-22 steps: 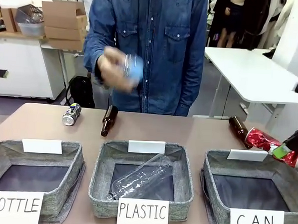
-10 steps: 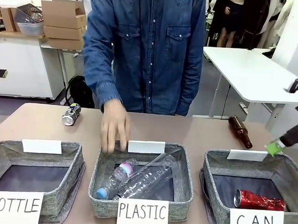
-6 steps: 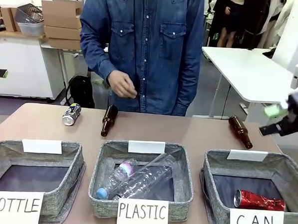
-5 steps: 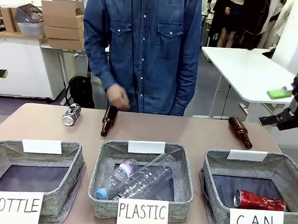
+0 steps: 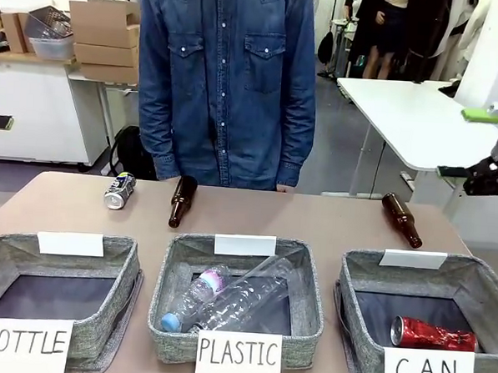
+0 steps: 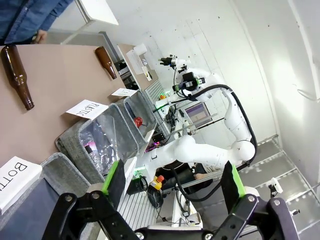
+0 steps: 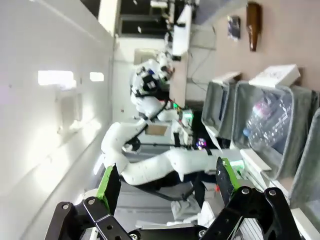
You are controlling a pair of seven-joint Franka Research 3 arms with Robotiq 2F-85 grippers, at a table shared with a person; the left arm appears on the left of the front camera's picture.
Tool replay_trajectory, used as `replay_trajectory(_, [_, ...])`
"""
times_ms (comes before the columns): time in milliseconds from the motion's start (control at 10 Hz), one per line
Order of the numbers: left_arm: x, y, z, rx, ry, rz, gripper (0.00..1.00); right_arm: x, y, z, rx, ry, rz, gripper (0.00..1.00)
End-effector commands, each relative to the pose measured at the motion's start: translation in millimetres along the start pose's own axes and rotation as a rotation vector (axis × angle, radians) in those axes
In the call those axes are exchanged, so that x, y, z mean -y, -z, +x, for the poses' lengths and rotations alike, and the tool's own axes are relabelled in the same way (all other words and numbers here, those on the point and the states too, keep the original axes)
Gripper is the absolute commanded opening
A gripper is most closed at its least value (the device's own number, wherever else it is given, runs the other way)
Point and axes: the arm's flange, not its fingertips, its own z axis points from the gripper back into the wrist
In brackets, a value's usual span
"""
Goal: Sort the can waste into the basket.
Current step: Pick up the can waste from the table and place it in the right Fabric basket.
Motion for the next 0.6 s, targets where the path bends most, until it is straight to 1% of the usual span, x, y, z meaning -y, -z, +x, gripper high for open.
replay_trajectory(0, [2.0, 0.6, -0.7, -0.006, 0.018, -0.009, 1.0, 2.0, -1.5, -4.9, -0.049, -0.035, -0.031, 1.0])
replay_trajectory(500, [2.0, 0.6, -0.7, -0.006, 0.018, -0.009, 1.0, 2.0, -1.5, -4.9, -0.049, -0.035, -0.031, 1.0])
